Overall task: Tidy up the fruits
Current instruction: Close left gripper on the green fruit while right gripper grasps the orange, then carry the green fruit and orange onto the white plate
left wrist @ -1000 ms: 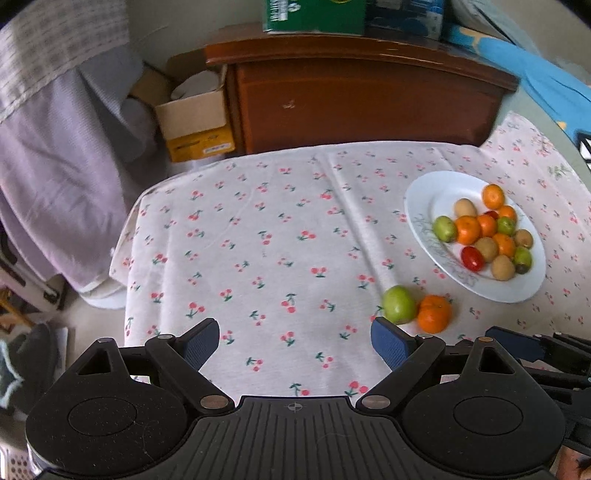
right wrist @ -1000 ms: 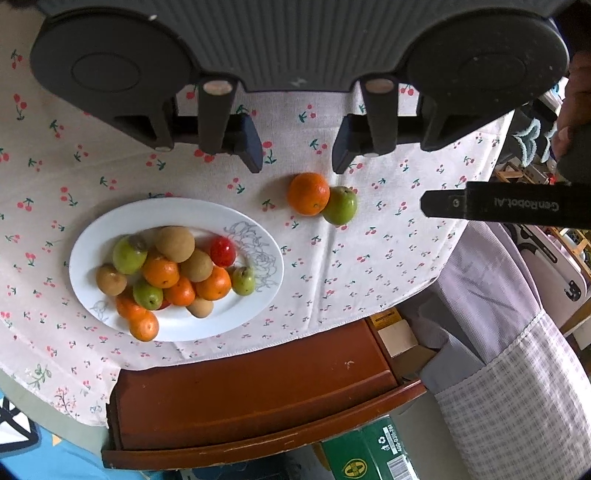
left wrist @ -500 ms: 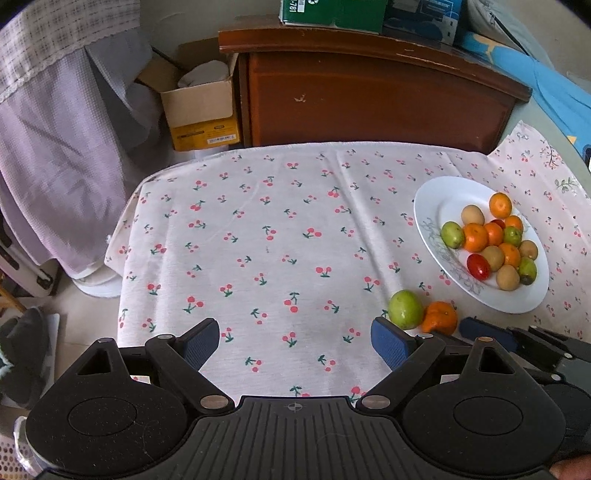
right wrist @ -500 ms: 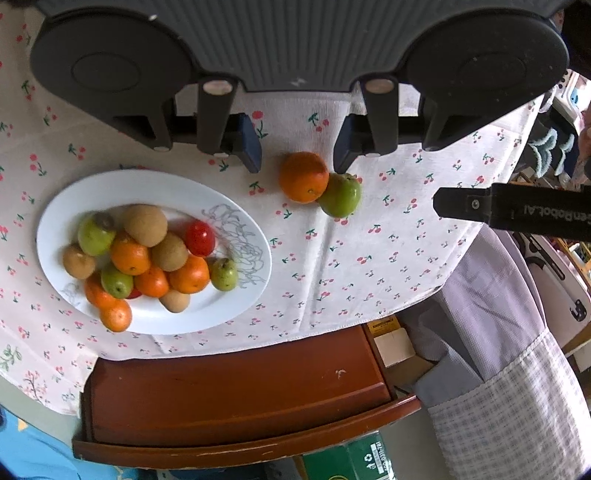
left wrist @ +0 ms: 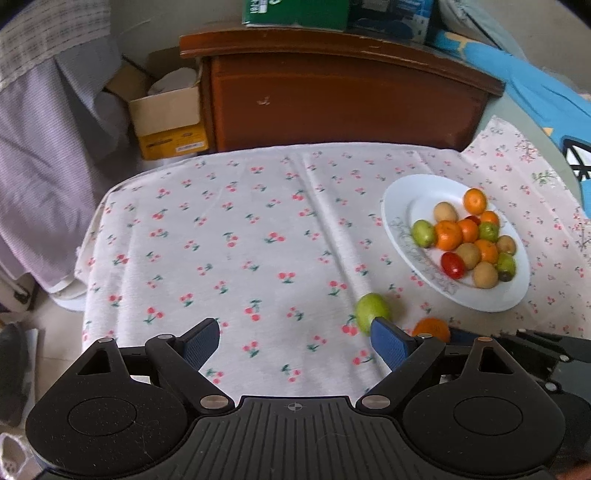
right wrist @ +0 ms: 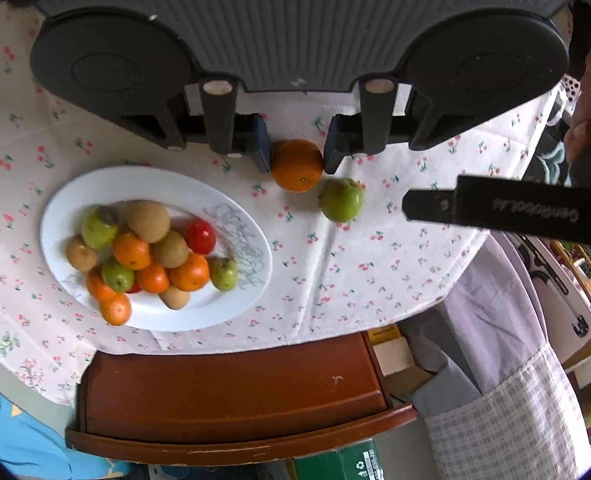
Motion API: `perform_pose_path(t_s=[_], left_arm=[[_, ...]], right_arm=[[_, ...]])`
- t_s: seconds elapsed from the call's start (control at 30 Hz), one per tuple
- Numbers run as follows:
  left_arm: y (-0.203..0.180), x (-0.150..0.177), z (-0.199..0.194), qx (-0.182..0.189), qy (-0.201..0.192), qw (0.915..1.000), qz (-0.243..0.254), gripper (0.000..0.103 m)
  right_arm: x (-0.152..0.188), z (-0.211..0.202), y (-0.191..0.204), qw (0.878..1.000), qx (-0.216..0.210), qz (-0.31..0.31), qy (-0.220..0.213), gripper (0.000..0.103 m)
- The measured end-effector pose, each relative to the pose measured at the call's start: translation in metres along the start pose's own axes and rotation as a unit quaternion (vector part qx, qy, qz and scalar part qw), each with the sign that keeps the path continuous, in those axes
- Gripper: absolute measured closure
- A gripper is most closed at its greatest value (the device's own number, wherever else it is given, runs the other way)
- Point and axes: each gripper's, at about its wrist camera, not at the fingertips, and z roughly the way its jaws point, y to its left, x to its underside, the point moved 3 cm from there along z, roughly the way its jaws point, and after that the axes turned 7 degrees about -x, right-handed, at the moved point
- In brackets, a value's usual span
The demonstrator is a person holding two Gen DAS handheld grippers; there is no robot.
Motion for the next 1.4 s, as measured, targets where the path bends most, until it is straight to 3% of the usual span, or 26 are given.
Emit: perform_pose_path(t_s=[0.3,0.5,0.6,0.77,0.9,1.03,1.4], left_arm=[[-0.024,-0.001,0.009,0.037,-0.017,0.9991,0.009,0.014],[-0.038,0.004,0.021,0.042,-0.024,0.9987,0.015,0.015],[-0.043,0.006,0.025,0.045,-0.024,0.9985,0.021,0.021],[-0.045,0.007,0.033,0.052,-0.019,0.9984,0.016,0.051],[-0.046,0.006,0.035,0.052,-0.020,0.9984,0.011,0.059],[-0.049,0.006,0.037,0.054,-0.026,0.9980,0.019,0.077],[-0.039,0.002,0.021,0.049,-0.036,0.9981,-0.001,0.077]], right_arm=[[0.002,-0.037,-0.017,0.999,0.015,0.023,0.038,0.072],[-0.003,-0.058,-0.027,0.998,0.006,0.059,0.010,0.072],[-0.006,-0.059,-0.027,0.998,0.006,0.057,0.002,0.072],[-0.011,-0.057,-0.033,0.997,0.000,0.076,-0.005,0.072],[-0.011,-0.055,-0.034,0.997,-0.002,0.083,-0.005,0.072],[-0.010,-0.054,-0.034,0.997,-0.003,0.081,-0.004,0.072],[-0.007,-0.052,-0.034,0.997,-0.004,0.076,0.000,0.072]])
